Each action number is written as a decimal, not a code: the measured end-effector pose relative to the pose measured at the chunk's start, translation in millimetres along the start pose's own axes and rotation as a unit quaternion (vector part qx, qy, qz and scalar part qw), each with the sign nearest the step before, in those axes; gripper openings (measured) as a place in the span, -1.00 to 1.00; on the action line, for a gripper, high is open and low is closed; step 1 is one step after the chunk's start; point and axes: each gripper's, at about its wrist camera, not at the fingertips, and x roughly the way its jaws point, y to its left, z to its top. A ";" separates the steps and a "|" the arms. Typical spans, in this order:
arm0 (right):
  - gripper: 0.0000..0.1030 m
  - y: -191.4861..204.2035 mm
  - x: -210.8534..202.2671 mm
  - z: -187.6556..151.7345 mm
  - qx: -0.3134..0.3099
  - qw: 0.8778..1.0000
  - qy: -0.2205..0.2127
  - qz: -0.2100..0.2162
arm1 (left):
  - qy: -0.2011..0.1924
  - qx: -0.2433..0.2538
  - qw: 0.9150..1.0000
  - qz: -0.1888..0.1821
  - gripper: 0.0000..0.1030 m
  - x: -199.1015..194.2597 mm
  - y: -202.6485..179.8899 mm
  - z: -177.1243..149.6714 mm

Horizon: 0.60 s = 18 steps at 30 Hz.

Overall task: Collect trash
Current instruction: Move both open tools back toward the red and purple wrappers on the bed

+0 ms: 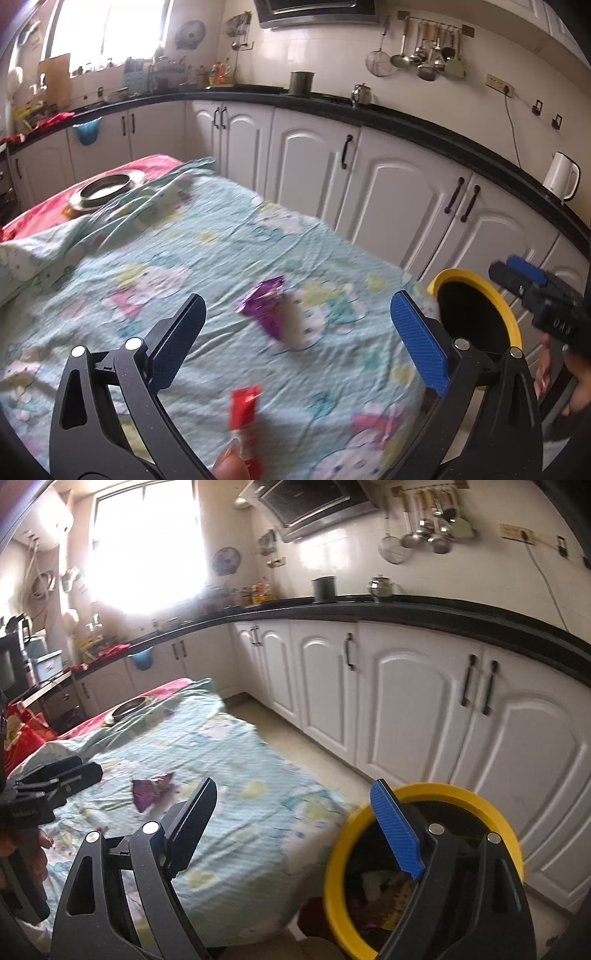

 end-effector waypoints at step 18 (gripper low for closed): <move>0.60 102.3 70.7 23.9 -0.048 0.991 0.062 0.104 | 0.077 -0.038 0.996 -0.025 0.32 -5.4 71.7 -50.4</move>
